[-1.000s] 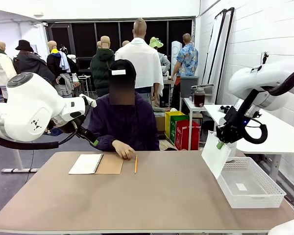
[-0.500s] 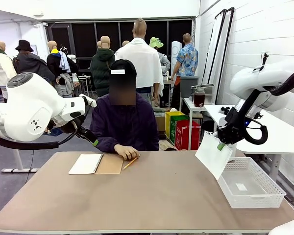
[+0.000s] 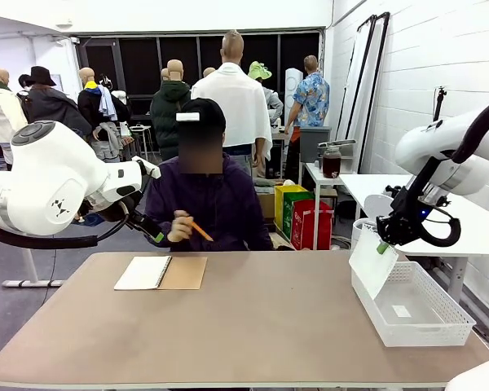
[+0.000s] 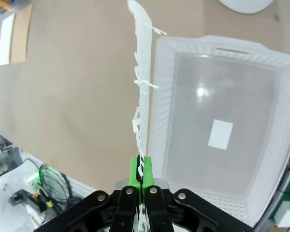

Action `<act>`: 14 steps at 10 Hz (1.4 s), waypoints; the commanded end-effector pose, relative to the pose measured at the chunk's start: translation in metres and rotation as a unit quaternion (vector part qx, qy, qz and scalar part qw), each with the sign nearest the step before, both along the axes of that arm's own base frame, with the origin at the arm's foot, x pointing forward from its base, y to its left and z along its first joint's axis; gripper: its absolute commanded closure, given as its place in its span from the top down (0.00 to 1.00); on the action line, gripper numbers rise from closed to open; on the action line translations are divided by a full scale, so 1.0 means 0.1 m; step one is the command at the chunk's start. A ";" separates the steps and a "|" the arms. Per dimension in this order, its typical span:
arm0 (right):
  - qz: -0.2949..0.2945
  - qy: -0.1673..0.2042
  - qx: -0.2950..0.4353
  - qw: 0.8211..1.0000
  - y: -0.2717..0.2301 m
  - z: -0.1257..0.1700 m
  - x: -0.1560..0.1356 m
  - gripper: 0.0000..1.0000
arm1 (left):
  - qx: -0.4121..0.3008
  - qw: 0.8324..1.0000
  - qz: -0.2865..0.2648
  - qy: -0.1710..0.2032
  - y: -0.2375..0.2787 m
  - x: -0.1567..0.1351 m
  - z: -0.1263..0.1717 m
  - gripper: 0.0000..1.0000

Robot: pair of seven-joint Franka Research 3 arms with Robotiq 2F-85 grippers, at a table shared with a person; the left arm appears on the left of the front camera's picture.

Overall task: Sort the paper based on its condition.
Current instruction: If a person hands you a paper, place it in the Organizing basket , and if it's crumpled, put it in the Trash can.

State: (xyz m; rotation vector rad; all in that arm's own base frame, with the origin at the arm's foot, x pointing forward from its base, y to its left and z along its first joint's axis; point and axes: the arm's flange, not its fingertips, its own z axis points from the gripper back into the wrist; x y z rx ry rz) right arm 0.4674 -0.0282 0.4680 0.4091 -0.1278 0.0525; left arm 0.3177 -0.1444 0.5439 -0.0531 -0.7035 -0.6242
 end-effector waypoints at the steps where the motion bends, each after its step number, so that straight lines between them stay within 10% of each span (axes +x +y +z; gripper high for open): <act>1: -0.004 0.007 -0.015 1.000 -0.08 -0.10 0.17 0.00 | 0.000 1.000 -0.005 0.001 0.01 0.00 0.00 1.00; 14: -0.089 0.075 -0.016 0.993 -0.39 -0.85 -0.18 0.00 | 0.000 1.000 -0.005 0.001 0.01 0.00 0.00 1.00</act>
